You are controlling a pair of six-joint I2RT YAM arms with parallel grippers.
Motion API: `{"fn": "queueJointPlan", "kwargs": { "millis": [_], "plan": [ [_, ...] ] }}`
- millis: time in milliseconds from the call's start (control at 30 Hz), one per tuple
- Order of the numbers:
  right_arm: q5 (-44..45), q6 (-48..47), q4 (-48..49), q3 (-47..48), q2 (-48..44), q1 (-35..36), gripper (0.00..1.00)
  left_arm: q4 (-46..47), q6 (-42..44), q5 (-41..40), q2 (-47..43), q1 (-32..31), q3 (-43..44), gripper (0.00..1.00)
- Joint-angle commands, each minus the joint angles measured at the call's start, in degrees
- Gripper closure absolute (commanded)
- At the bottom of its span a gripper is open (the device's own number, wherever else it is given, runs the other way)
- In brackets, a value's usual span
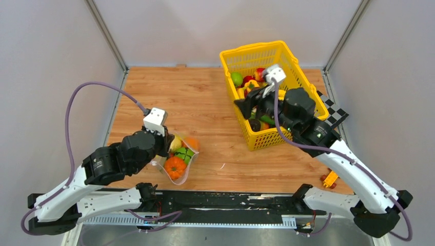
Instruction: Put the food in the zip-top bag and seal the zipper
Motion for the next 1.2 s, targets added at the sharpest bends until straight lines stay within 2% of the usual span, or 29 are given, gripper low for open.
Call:
{"fn": "queueJointPlan", "kwargs": {
  "millis": [0, 100, 233, 433, 633, 867, 933, 1133, 1167],
  "plan": [
    [5.6, -0.4, -1.7, -2.3, 2.6, -15.1, 0.32, 6.9, -0.8, 0.5, 0.0, 0.0, -0.3, 0.99],
    [0.0, 1.8, -2.7, -0.9, 8.6, -24.5, 0.24, 8.2, -0.8, 1.4, 0.7, 0.0, -0.9, 0.99],
    [-9.8, 4.4, -0.7, 2.0, 17.9, -32.5, 0.15, 9.5, -0.6, 2.1, 2.7, 0.0, -1.0, 0.99],
    [-11.6, 6.3, -0.6, 11.6, 34.0, -35.0, 0.12, 11.2, -1.1, 4.1, 4.7, 0.0, -1.5, 0.99],
    [-12.9, 10.3, -2.9, 21.0, 46.1, -35.4, 0.12, 11.8, -1.6, 3.8, 4.4, 0.0, -2.2, 0.99],
    [-5.4, 11.3, -8.5, 24.9, 51.9, -34.6, 0.15, 12.0, -1.3, 3.7, 4.6, 0.0, -2.7, 0.99],
    [-4.3, 10.6, -9.0, 24.9, 52.7, -34.0, 0.21, 12.1, -1.2, 3.6, 4.6, 0.0, -2.9, 0.99],
    [-3.7, 10.4, -8.7, 22.0, 49.9, -33.8, 0.62, 12.4, -1.5, 4.4, 4.5, 0.0, -3.2, 0.99],
    [-4.0, 10.4, -7.8, 20.8, 48.3, -33.8, 0.66, 12.3, -1.5, 4.5, 4.4, 0.0, -3.3, 0.99]
  ]
}}
